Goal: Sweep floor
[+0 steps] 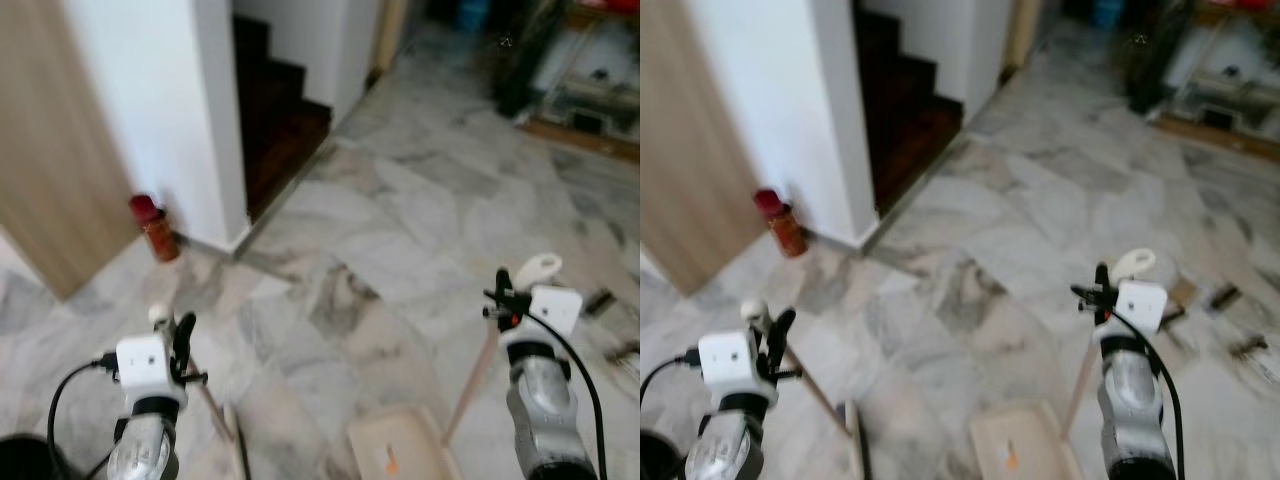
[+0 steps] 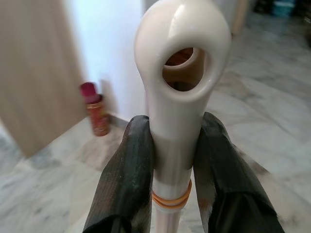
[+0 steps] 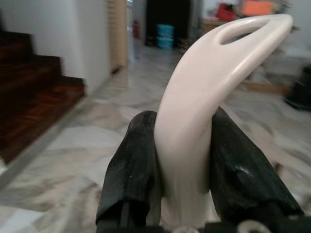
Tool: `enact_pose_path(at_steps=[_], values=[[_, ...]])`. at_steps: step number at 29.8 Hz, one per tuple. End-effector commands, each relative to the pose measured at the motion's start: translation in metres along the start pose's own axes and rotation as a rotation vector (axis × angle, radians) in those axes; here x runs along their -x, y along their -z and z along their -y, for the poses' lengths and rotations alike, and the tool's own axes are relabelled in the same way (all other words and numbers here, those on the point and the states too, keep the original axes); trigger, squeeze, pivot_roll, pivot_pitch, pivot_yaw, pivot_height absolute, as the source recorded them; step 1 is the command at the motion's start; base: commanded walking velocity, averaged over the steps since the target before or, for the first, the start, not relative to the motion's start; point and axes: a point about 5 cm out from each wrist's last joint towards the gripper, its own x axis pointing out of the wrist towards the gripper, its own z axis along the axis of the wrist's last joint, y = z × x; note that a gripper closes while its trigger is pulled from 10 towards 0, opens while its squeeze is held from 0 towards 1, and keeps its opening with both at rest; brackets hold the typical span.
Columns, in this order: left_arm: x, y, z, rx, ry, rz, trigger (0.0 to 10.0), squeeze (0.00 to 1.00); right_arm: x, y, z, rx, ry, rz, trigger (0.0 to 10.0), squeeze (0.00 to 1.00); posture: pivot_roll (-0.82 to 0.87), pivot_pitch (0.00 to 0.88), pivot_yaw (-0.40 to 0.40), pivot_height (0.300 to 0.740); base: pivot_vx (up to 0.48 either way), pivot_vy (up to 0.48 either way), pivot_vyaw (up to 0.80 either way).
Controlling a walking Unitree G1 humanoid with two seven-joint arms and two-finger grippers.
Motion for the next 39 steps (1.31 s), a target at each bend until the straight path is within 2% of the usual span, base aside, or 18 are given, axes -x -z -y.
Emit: enact_pose_path(at_steps=[1,26,34,37,39], values=[[0.000,-0.001,0.003,0.017,0.015,0.004,10.0,0.00,0.000,-0.003,0.004,-0.002,0.022,0.016,10.0,0.00,0.01,0.048,-0.010,0.740,0.000,0.000,-0.80],[0.001,-0.002,0.004,0.013,0.038,0.009,10.0,0.00,0.006,0.003,-0.009,-0.031,0.010,0.008,10.0,0.00,0.01,0.036,-0.005,0.740,0.000,0.000,-0.80],[0.002,-0.001,0.005,0.017,0.032,0.005,10.0,0.00,0.007,0.004,-0.017,-0.040,-0.029,0.000,10.0,0.00,0.01,0.056,-0.010,0.740,0.000,0.000,0.00],[0.003,0.000,0.002,-0.003,0.023,-0.008,10.0,0.00,0.008,0.008,-0.012,0.035,-0.034,-0.033,10.0,0.00,0.01,0.067,-0.011,0.740,0.000,0.000,0.00],[0.004,-0.002,-0.004,-0.034,0.016,-0.017,10.0,0.00,0.007,0.012,-0.004,0.155,-0.038,-0.070,10.0,0.00,0.01,0.067,-0.010,0.740,0.000,0.000,0.00]])
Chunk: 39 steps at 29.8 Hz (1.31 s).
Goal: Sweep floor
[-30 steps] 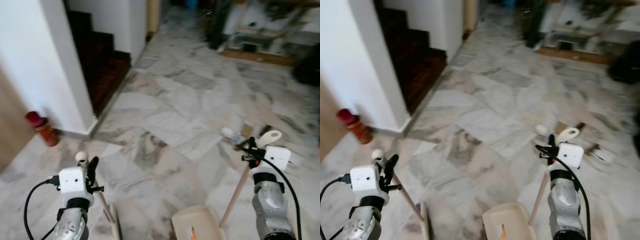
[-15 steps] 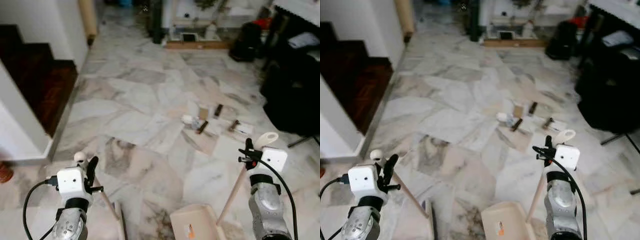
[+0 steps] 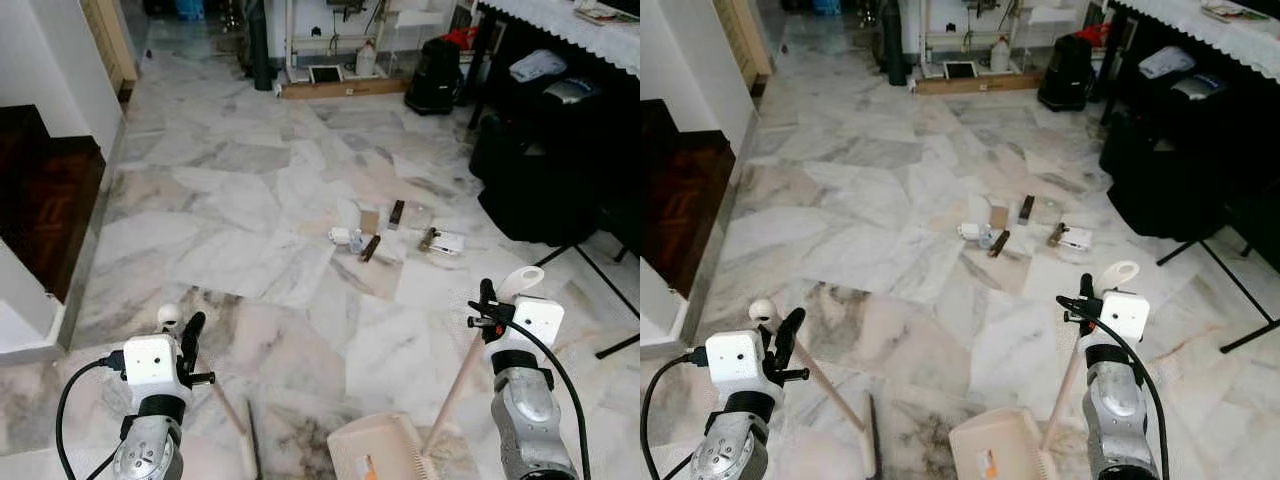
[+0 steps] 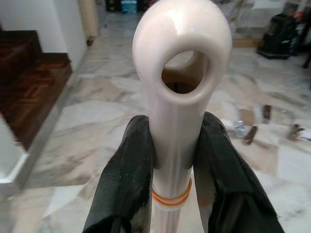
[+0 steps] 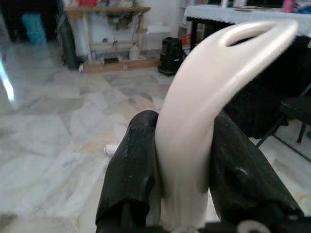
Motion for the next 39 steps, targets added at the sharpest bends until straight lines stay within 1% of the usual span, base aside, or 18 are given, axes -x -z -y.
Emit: enact_pose_path(at_steps=[1,4,5,7,11,13,14,17,19,22,24,25,26,27,30,34,35,39], values=[[0.002,-0.005,-0.008,-0.050,-0.021,-0.003,10.0,0.00,-0.003,0.000,0.010,0.141,-0.006,-0.023,10.0,0.00,0.01,0.076,-0.010,0.740,0.000,0.000,0.00],[0.005,-0.005,-0.012,-0.082,-0.011,-0.022,10.0,0.00,-0.004,0.002,0.015,0.204,-0.007,-0.052,10.0,0.00,0.01,0.081,-0.007,0.740,0.000,0.000,0.00],[0.006,-0.004,-0.014,-0.118,-0.004,-0.044,10.0,0.00,-0.004,0.005,0.018,0.281,-0.014,-0.093,10.0,0.00,0.01,0.084,-0.005,0.740,0.000,0.000,0.00],[0.009,-0.002,-0.017,-0.150,0.003,-0.078,10.0,0.00,-0.003,0.012,0.021,0.328,-0.012,-0.153,10.0,0.00,0.01,0.085,-0.004,0.740,0.000,0.000,0.00],[0.015,0.009,-0.021,-0.216,0.037,-0.222,10.0,0.00,0.005,0.033,0.028,0.344,0.006,-0.322,10.0,0.00,0.01,0.085,0.001,0.740,0.000,0.000,0.00],[0.020,0.021,-0.022,-0.250,0.074,-0.327,10.0,0.00,0.009,0.043,0.028,0.338,-0.007,-0.391,10.0,0.00,0.01,0.085,0.001,0.740,0.000,0.000,0.00],[0.027,0.033,-0.022,-0.274,0.114,-0.426,10.0,0.00,0.015,0.054,0.026,0.339,-0.030,-0.469,10.0,0.00,0.01,0.085,0.001,0.740,0.000,0.000,0.00],[0.041,0.057,-0.024,-0.311,0.167,-0.588,10.0,0.00,0.029,0.072,0.024,0.300,-0.019,-0.587,10.0,0.00,0.02,0.081,0.009,0.740,0.000,0.000,0.00],[0.049,0.068,-0.024,-0.278,0.160,-0.671,10.0,0.00,0.036,0.081,0.024,0.257,0.005,-0.649,10.0,0.00,0.02,0.082,0.011,0.740,0.000,0.000,0.00],[0.055,0.078,-0.026,-0.282,0.139,-0.738,10.0,0.00,0.043,0.088,0.020,0.228,0.007,-0.695,10.0,0.00,0.01,0.078,0.011,0.740,0.000,0.000,0.00],[0.072,0.098,-0.030,-0.267,0.126,-0.897,10.0,0.00,0.061,0.106,0.016,0.187,-0.012,-0.820,10.0,0.00,0.02,0.076,0.014,0.740,0.000,0.000,0.00],[0.072,0.098,-0.030,-0.267,0.126,-0.897,10.0,0.00,0.061,0.106,0.016,0.187,-0.012,-0.820,10.0,0.00,0.02,0.076,0.014,0.740,0.000,0.000,0.00],[0.079,0.105,-0.033,-0.275,0.119,-0.956,10.0,0.00,0.069,0.113,0.014,0.165,-0.022,-0.875,10.0,0.00,0.02,0.076,0.014,0.740,0.000,0.000,0.00],[0.079,0.105,-0.033,-0.275,0.119,-0.956,10.0,0.00,0.069,0.113,0.014,0.165,-0.022,-0.875,10.0,0.00,0.02,0.076,0.014,0.740,0.000,0.000,0.00],[0.101,0.121,-0.037,-0.326,0.137,-1.101,10.0,0.00,0.091,0.128,0.014,0.189,-0.069,-0.981,10.0,0.00,0.01,0.079,0.017,0.740,0.000,0.000,0.00],[0.115,0.126,-0.047,-0.489,0.147,-1.140,10.0,0.00,0.099,0.132,0.029,0.331,-0.068,-0.977,10.0,0.00,0.01,0.081,0.021,0.740,0.000,0.000,0.00],[0.117,0.125,-0.048,-0.488,0.139,-1.144,10.0,0.00,0.101,0.133,0.031,0.368,-0.083,-0.977,10.0,0.00,0.01,0.081,0.021,0.740,0.000,0.000,0.00],[0.128,0.127,-0.048,-0.455,0.152,-1.213,10.0,0.00,0.114,0.141,0.029,0.372,-0.137,-1.043,10.0,0.00,0.01,0.078,0.027,0.740,0.000,0.000,0.00]])
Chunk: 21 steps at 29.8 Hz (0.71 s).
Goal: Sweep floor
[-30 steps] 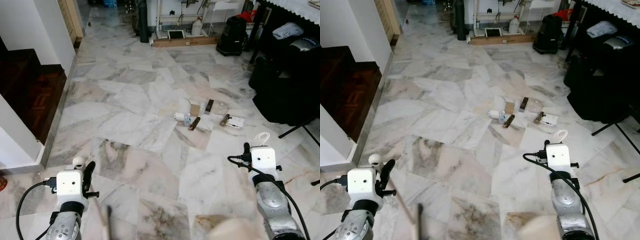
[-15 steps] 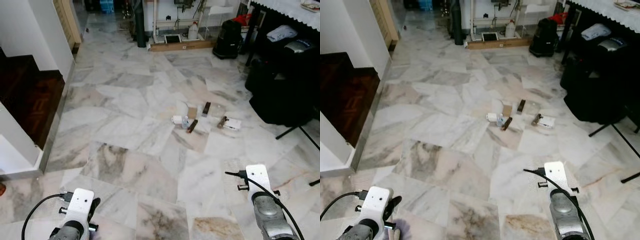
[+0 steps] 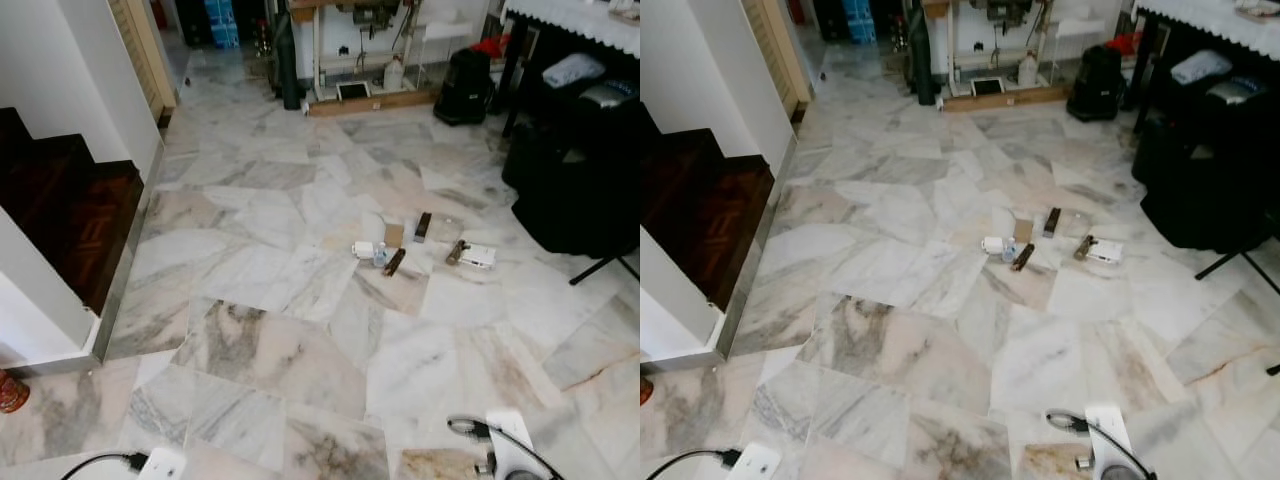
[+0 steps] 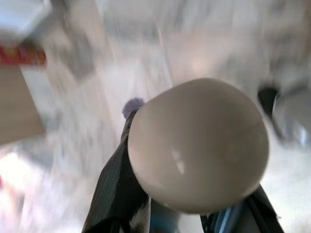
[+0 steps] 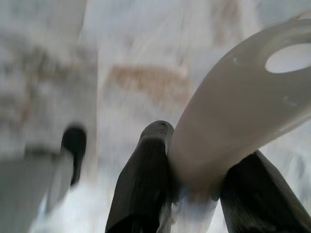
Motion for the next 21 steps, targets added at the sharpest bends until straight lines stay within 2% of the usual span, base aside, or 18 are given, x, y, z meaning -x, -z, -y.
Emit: enact_pose_path(at_steps=[1,2,4,5,7,9,13,15,16,21], values=[[0.001,0.031,0.016,0.026,0.123,-0.169,10.0,0.00,0.000,0.000,-0.002,0.068,-0.024,-0.016,10.0,0.00,0.02,0.078,0.031,0.740,0.000,0.000,0.00],[0.001,0.031,0.016,0.026,0.123,-0.169,10.0,0.00,0.000,0.000,-0.002,0.068,-0.024,-0.016,10.0,0.00,0.02,0.078,0.031,0.740,0.000,0.000,0.00],[0.007,0.047,0.031,0.006,0.272,-0.281,10.0,0.00,0.000,0.010,-0.013,0.100,-0.058,-0.046,10.0,0.00,0.02,0.076,0.046,0.740,0.000,0.000,0.00],[0.008,0.049,0.033,0.014,0.292,-0.289,10.0,0.00,0.001,0.011,-0.016,0.104,-0.065,-0.049,10.0,0.00,0.02,0.075,0.054,0.740,0.000,0.000,0.00],[0.008,0.049,0.033,0.037,0.304,-0.283,10.0,0.00,0.001,0.013,-0.019,0.114,-0.073,-0.053,10.0,0.00,0.03,0.076,0.058,0.740,0.000,0.000,0.00],[0.007,0.046,0.032,0.100,0.333,-0.268,10.0,0.00,0.002,0.015,-0.025,0.127,-0.083,-0.052,10.0,0.00,0.03,0.075,0.069,0.740,0.000,0.000,0.00],[0.007,0.047,0.034,0.129,0.366,-0.260,10.0,0.00,0.002,0.017,-0.029,0.148,-0.096,-0.052,10.0,0.00,0.04,0.074,0.076,0.740,0.000,0.000,0.00],[0.007,0.046,0.034,0.222,0.408,-0.257,10.0,0.00,0.002,0.020,-0.032,0.149,-0.103,-0.058,10.0,0.00,0.04,0.075,0.091,0.740,0.000,0.000,0.00],[0.008,0.045,0.033,0.238,0.426,-0.257,10.0,0.00,0.002,0.020,-0.033,0.149,-0.110,-0.059,10.0,0.00,0.05,0.075,0.095,0.740,0.000,0.000,0.00],[0.012,0.048,0.027,0.233,0.458,-0.288,10.0,0.00,0.003,0.021,-0.039,0.147,-0.126,-0.062,10.0,0.00,0.05,0.071,0.116,0.740,0.000,0.000,0.00]])
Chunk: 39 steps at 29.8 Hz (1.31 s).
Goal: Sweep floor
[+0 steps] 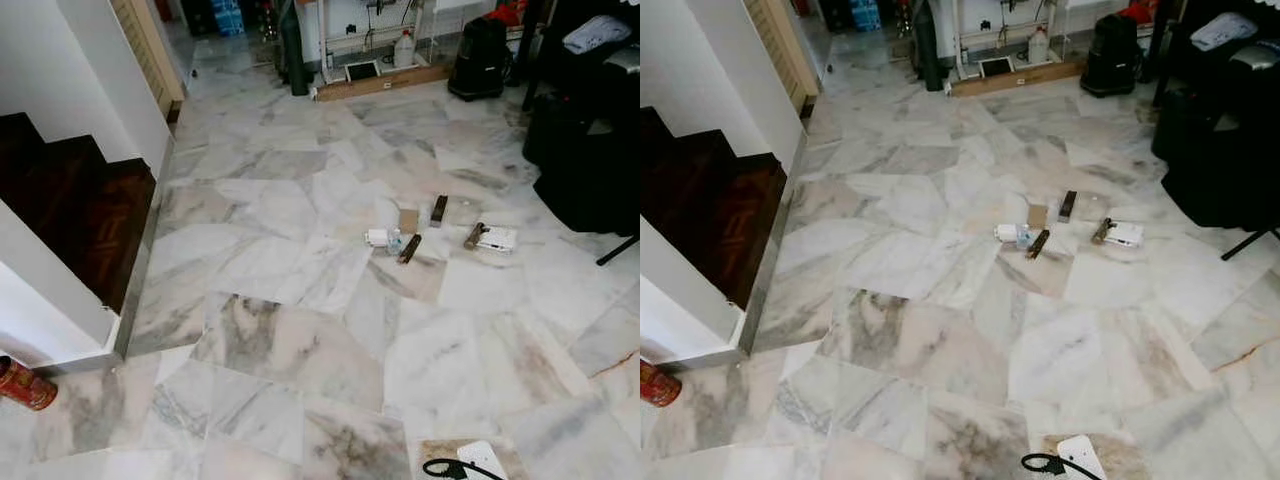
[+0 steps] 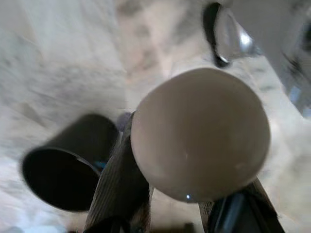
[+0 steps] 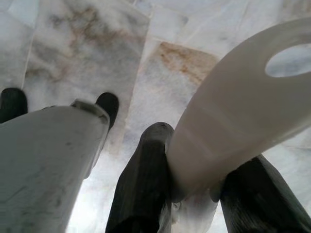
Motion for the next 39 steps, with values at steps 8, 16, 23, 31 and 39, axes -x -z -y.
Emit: enact_pose_path(at_steps=[8,16,23,31,39], values=[[-0.003,0.033,0.004,0.052,0.115,-0.116,10.0,0.00,0.000,0.005,-0.023,-0.032,-0.059,-0.028,10.0,0.00,0.06,0.075,0.130,0.740,0.000,0.000,0.00],[-0.025,0.013,0.004,0.129,-0.042,0.104,10.0,0.00,0.000,0.007,-0.022,-0.166,-0.066,-0.029,10.0,0.00,0.05,0.092,0.084,0.740,0.000,0.000,0.00],[-0.040,-0.021,-0.010,0.296,-0.083,0.294,10.0,0.00,-0.001,-0.003,-0.021,-0.293,-0.050,0.022,10.0,0.00,0.04,0.093,0.033,0.740,0.000,0.000,0.00],[-0.045,-0.015,-0.026,0.423,-0.066,0.370,10.0,0.00,0.000,0.000,-0.021,-0.339,-0.034,0.056,10.0,0.00,0.03,0.086,0.003,0.740,0.000,0.000,0.00],[-0.053,-0.018,-0.004,0.446,-0.062,0.429,10.0,0.00,0.003,0.014,-0.025,-0.415,-0.076,0.083,10.0,0.00,0.03,0.080,-0.012,0.740,0.000,0.000,0.00]])
